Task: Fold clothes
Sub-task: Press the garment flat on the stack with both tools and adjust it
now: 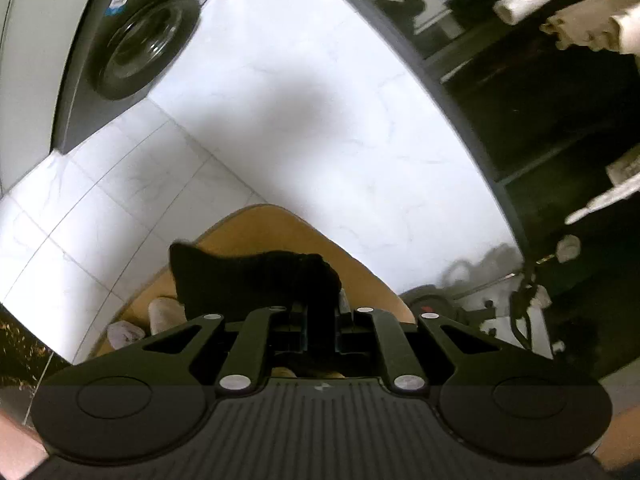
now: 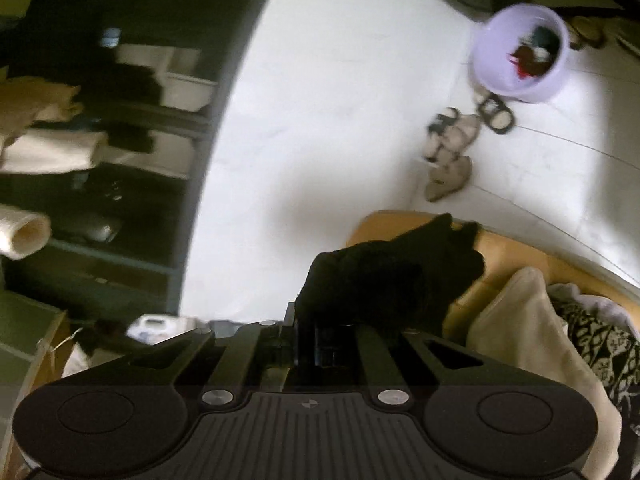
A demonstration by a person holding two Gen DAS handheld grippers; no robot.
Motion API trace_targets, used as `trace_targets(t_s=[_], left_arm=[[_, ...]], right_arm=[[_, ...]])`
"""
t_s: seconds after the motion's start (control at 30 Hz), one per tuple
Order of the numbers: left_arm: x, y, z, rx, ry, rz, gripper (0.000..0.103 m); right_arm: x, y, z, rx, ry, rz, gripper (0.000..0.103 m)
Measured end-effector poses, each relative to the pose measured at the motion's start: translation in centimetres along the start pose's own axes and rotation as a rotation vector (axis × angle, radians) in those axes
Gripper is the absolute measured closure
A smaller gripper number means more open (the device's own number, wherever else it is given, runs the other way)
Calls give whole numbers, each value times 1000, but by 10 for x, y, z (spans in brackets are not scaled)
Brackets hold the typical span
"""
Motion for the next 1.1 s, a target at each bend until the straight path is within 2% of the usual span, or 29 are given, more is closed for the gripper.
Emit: trace_targets(t_s=[0.03,0.13,0.23,0.3,0.37,0.43,0.47,0.5,0.6,0.63,0.67,0.7,0.77,0.83,0.9,0.97,1.03,1.07,1.1], left_arm=[[4,-6,4,-15,-11,-7,92],[-27,48,-2,83,72,21,92],[-60,103,-7,182,156,50,91],[-90,146,-22,289,216,47,90],[-104,161,-26,296,237,61,89],[-102,156,-21,305,229,48,84],[-97,151,-17,304,219,35,75],[-91,145,-12,310,203,12,61],[-78,116,-2,324,122,-173,48],[-73,106,1,328,95,-234,47],[-69,96,5,332,67,-296,43],[-64,85,8,336,39,-358,38],[-77,68,-7,338,48,-473,33],[-90,51,-22,338,58,-588,31],[-104,49,-43,348,81,-653,30],[-117,60,-66,393,112,-677,25],[-125,74,-83,432,130,-662,19],[-127,81,-87,440,127,-644,8],[-128,88,-89,452,122,-625,3]], right_arm=[[-5,-3,7,0,11,-1,97],[-28,-21,26,-36,58,7,97],[-71,-72,40,-167,134,-21,97],[-104,-113,50,-274,174,-53,97],[-125,-139,56,-320,186,-76,96],[-134,-148,60,-347,188,-79,91],[-135,-147,62,-359,187,-70,81],[-132,-142,64,-371,184,-47,77],[-122,-123,71,-448,168,81,50],[-116,-115,74,-483,158,144,32],[-110,-106,75,-513,143,214,25],[-104,-97,76,-543,128,285,24],[-98,-76,70,-576,121,429,12],[-100,-64,55,-587,143,565,9],[-108,-55,35,-597,168,682,6],[-118,-50,13,-608,191,794,2],[-131,-56,-17,-618,252,888,1],[-139,-62,-29,-627,295,926,1],[-146,-69,-38,-635,328,949,1]])
Point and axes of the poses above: each gripper's, at about its wrist camera, not at the fingertips, and z roughly against the way its jaws point, y to its left, x to its top, the point moved 10 cm from there along -z, roughly the way its jaws point, and after that the axes turned 13 degrees about z, right-handed, at the moved point
